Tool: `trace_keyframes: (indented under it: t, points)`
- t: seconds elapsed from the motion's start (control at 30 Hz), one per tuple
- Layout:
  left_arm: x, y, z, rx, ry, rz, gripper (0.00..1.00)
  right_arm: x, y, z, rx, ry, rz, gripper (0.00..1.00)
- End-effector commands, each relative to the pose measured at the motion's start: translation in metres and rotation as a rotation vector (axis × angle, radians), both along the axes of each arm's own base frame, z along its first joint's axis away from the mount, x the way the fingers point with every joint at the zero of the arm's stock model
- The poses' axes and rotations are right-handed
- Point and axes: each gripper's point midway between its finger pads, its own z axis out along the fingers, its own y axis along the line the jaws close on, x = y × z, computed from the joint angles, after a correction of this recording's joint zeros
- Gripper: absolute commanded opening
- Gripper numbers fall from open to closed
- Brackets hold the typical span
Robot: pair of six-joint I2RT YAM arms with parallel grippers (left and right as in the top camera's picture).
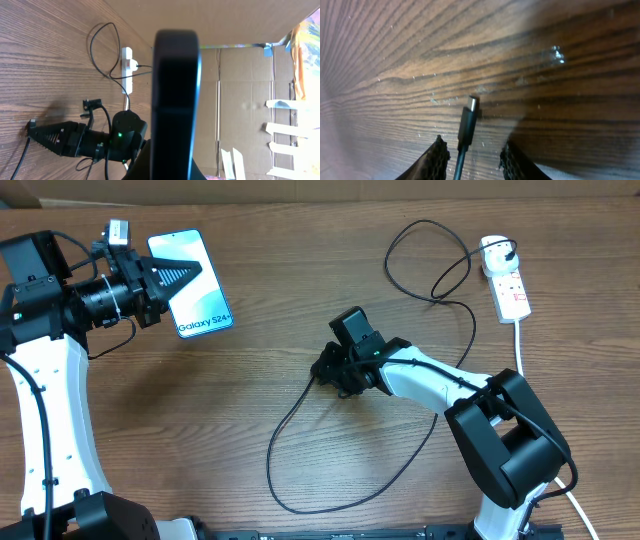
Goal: Plug charger to phone and switch on socket
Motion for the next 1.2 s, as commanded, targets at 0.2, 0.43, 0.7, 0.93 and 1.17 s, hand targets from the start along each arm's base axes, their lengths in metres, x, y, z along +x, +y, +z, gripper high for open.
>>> trace_keyframes:
  t: [0.2, 0.43, 0.7, 0.93, 1.17]
  points:
    - [-0.005, -0.004, 0.011, -0.002, -0.047, -0.024, 0.04, 0.003, 0.004, 0.0, 0.025, 0.011, -0.026, 0.26]
    - [-0.005, -0.004, 0.011, -0.002, -0.047, -0.024, 0.04, 0.001, 0.006, 0.0, 0.033, 0.025, -0.035, 0.25]
    - [-0.005, -0.004, 0.011, -0.002, -0.047, -0.024, 0.04, -0.001, 0.006, -0.004, 0.027, 0.034, -0.034, 0.25]
    - [-0.005, -0.004, 0.011, -0.001, -0.046, -0.024, 0.04, -0.004, 0.011, -0.015, 0.029, 0.05, -0.021, 0.2]
    - [-0.005, -0.004, 0.011, -0.001, -0.046, -0.024, 0.04, -0.002, 0.012, -0.014, 0.033, 0.043, -0.02, 0.16]
